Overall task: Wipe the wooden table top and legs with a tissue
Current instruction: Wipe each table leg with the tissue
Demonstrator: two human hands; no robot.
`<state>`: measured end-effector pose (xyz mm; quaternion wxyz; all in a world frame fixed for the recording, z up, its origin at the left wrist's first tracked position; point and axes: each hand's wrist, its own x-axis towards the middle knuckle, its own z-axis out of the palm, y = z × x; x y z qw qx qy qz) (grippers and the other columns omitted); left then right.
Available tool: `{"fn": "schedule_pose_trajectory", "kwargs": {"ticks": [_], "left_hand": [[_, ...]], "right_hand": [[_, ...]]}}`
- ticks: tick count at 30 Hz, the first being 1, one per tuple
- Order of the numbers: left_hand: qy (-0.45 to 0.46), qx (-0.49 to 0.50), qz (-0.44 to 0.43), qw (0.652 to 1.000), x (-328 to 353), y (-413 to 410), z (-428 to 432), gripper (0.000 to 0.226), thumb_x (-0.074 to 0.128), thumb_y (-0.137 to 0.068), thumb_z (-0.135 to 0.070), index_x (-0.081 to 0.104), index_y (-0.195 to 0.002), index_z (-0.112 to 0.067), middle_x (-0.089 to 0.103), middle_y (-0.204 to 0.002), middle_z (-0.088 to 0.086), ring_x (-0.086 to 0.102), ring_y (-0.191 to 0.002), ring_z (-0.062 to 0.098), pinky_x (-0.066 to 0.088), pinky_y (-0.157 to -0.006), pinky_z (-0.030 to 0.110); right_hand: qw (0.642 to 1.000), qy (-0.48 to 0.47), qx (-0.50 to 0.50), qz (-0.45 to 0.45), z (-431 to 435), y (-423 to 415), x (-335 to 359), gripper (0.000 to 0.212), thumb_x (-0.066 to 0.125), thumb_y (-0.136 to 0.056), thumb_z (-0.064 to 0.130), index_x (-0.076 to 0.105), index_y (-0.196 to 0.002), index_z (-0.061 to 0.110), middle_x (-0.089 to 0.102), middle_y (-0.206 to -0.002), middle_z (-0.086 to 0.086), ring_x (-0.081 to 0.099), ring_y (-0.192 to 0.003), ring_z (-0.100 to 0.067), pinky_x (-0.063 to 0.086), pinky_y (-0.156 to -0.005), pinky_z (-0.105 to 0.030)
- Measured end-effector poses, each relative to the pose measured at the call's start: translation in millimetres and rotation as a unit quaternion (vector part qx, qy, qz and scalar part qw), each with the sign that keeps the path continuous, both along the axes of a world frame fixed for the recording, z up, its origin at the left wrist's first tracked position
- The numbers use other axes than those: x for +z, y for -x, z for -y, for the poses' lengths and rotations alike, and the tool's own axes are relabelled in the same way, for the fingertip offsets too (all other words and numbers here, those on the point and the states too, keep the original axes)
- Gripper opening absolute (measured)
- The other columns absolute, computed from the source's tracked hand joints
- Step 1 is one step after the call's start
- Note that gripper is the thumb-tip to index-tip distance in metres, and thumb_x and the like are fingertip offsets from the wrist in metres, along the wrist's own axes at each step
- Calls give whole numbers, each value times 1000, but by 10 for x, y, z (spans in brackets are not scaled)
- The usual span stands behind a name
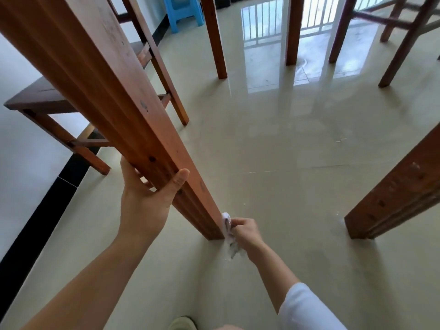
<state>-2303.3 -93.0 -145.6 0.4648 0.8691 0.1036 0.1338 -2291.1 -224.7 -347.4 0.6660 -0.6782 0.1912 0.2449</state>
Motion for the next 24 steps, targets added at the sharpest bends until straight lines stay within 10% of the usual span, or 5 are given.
{"fn": "schedule_pose_trajectory", "kwargs": {"ticks": [11, 13, 18, 24], "left_hand": [[162, 13, -319, 934, 13, 230, 781, 45, 58, -91, -16, 45, -127, 7, 46, -130, 19, 50, -110, 35, 44, -94, 40], [117, -60, -317, 939, 71, 206, 1185, 38, 56, -91, -15, 53, -124, 3, 52, -114, 17, 52, -93, 27, 45, -83, 33], [147, -177, -254, 939, 469, 156, 2151, 54, 62, -86, -25, 45, -135, -6, 48, -137, 13, 46, -125, 28, 42, -103, 45], [158, -320, -142, 923, 1076, 194, 2822, 45, 50, -94, -36, 48, -134, -16, 51, -136, 4, 48, -120, 19, 39, -106, 42]], "right_hand": [[976, -44, -59, 203, 1409, 350, 1799, 27, 53, -88, -5, 72, -92, 14, 66, -77, 3, 58, -72, -9, 45, -68, -19], [967, 5, -86, 238, 1776, 509, 2133, 22, 55, -89, -3, 72, -94, 9, 67, -76, 4, 59, -72, -7, 47, -68, -17], [926, 165, -154, 302, 2550, 931, 2761, 22, 53, -90, 1, 72, -91, 10, 67, -81, -3, 60, -76, -10, 46, -65, -17], [887, 122, -315, 314, 3042, 1316, 3209, 20, 58, -91, 12, 72, -105, 17, 73, -93, 2, 68, -91, -16, 54, -69, -20]]}}
